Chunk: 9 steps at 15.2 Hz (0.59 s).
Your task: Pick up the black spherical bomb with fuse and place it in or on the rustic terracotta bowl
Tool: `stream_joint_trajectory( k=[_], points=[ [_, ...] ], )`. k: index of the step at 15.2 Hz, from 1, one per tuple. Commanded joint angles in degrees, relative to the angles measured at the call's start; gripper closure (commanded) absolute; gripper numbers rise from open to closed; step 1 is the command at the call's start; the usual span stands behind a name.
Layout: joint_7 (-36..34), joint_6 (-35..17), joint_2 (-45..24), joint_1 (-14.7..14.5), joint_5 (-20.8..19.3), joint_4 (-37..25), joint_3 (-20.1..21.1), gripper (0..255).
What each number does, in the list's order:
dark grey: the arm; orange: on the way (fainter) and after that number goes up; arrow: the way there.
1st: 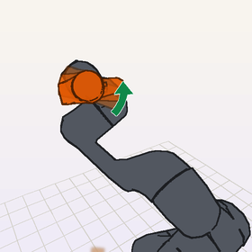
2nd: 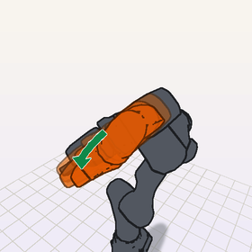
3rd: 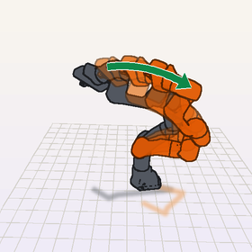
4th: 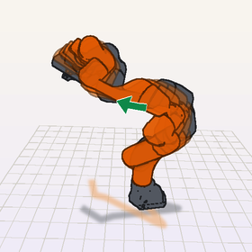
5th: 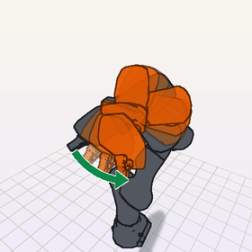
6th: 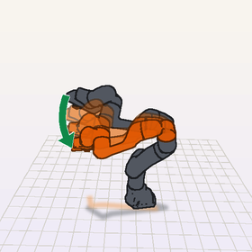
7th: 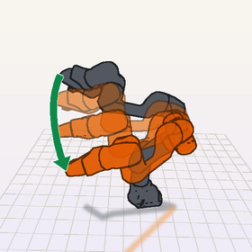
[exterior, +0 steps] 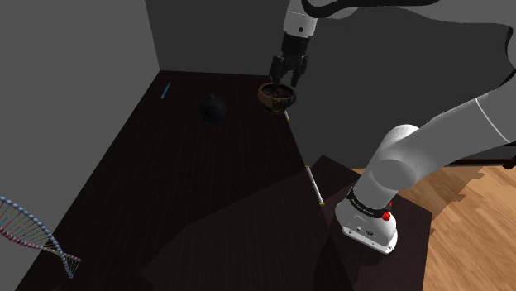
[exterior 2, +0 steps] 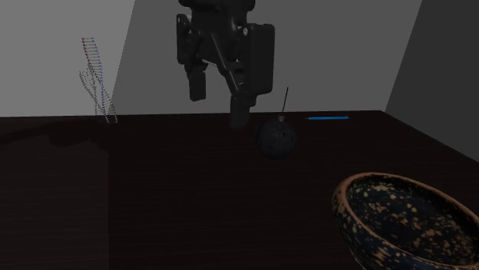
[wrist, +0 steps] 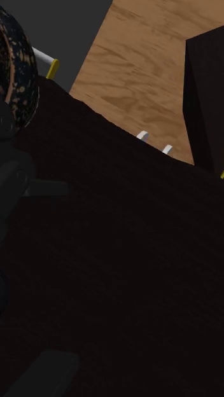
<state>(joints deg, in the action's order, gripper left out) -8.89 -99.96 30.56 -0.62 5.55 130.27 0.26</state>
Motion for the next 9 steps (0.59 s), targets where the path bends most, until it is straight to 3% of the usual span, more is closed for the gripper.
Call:
stream_joint_trajectory(
  k=[1, 9],
  points=[
    [-1.0, -2.5, -4.2, -0.3, 0.1, -2.2, 0.9, 0],
    [-4.4, -8.6, -21.3, -0.9, -1.5, -14.6, 3.6, 0]
  ],
)
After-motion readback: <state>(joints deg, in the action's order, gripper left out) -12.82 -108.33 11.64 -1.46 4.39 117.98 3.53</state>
